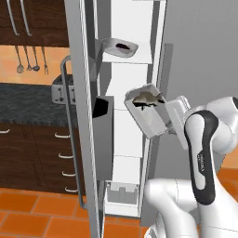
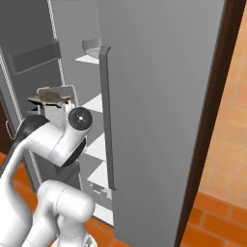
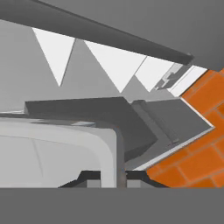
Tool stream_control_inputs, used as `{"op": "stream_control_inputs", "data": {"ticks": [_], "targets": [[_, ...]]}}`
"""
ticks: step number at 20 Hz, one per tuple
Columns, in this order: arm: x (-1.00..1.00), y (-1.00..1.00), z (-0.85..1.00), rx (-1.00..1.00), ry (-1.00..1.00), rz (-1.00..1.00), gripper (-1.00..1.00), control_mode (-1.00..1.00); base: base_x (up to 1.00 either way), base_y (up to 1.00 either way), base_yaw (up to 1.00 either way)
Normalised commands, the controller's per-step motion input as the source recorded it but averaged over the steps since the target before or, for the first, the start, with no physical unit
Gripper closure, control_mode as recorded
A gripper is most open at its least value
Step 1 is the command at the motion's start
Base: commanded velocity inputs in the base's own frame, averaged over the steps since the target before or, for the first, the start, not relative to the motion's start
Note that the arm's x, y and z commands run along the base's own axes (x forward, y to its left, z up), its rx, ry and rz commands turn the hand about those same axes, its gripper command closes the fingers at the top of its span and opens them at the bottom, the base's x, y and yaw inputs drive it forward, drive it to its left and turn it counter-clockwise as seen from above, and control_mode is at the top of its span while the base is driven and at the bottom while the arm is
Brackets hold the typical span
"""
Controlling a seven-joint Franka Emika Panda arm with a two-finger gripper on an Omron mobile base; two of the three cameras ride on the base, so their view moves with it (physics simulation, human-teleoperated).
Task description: Take the meat container that has the fish and place it on the second highest rack of the freezer. Then take the vegetable container that has the eggplant and garlic and place it on the highest rack of the freezer.
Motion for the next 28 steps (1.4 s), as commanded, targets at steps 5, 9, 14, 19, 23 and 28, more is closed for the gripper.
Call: {"op": "stream_control_inputs", "data": {"ticks": [5, 9, 14, 19, 23, 28], "targets": [[0.34, 0.01, 0.0, 0.0, 0.04, -0.05, 1.0, -1.0, 0.0, 0.0, 0.0], [0.74, 0.2, 0.13, 0.0, 0.1, -0.24, 1.0, -1.0, 0.0, 0.0, 0.0], [0.39, 0.35, 0.24, 0.01, 0.03, -0.26, 1.0, -1.0, 0.0, 0.0, 0.0], [0.02, 0.3, 0.32, 0.08, 0.01, -0.19, 1.0, -1.0, 0.0, 0.0, 0.0], [-0.04, 0.1, 0.1, 0.21, 0.08, -0.05, 1.0, -1.0, 0.0, 0.0, 0.0], [-0.01, 0.0, 0.0, 0.13, 0.1, 0.13, 1.0, -1.0, 0.0, 0.0, 0.0]]}}
